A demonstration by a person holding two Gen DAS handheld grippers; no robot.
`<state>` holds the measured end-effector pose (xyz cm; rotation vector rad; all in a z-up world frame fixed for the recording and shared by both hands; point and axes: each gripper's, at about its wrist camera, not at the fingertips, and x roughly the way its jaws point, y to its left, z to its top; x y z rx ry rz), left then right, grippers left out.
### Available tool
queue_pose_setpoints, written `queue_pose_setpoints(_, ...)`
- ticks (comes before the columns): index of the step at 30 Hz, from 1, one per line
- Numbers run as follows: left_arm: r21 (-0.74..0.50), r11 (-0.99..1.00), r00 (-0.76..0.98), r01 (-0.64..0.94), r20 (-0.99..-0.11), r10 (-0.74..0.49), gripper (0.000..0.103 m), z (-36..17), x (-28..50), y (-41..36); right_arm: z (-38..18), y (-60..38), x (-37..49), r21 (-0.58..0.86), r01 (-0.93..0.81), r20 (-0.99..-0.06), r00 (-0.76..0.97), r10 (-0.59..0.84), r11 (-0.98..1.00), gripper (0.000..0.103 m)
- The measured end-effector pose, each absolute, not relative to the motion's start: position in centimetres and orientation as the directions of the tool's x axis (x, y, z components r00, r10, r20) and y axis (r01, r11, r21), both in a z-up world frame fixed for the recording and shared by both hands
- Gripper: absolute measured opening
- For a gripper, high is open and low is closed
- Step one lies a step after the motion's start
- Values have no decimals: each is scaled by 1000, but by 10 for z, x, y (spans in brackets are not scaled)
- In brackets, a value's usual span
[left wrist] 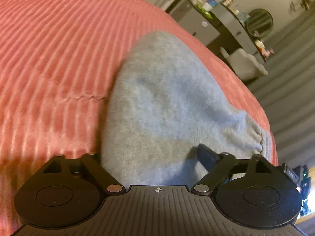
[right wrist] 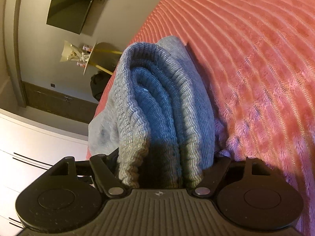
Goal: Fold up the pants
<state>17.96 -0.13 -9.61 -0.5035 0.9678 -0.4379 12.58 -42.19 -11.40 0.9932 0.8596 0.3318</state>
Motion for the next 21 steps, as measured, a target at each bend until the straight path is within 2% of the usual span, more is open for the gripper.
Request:
queue_pose_setpoints(4,-544,826,514,149,-671,-534,87,-94,178,-7,-114,-416,118,837,122,-476,642,601,533,73)
queue_pose_setpoints(6,-578,807,523,120,-654,-546,72,-94,179,1,-115,-415,117,837,121,-475,643,601,533,73)
queue_pose_setpoints(9,-633,769,531,89,-623,-574,58,-97,180,11,-115,-414,116,836,120,-476,644,599,536,73)
queue_pose_setpoints(12,-624,770,550,132,-600,-581,44,-93,175,9,-113,-412,115,833,114,-477,644,598,542,73)
queue_pose_setpoints(16,-641,758,536,118,-602,-592,47,-96,181,8,-113,-412,114,836,110,-470,648,599,537,73)
queue_pose_setpoints(18,-631,766,531,119,-612,-586,55,-98,184,3,-113,-411,114,831,109,-476,646,597,545,73)
queue_pose_setpoints(20,-613,779,530,136,-619,-580,56,-97,187,-2,-112,-411,114,831,112,-477,647,595,544,73)
queue_pose_setpoints(21,-609,780,529,143,-619,-580,52,-96,188,-4,-112,-410,114,830,114,-478,648,592,545,73)
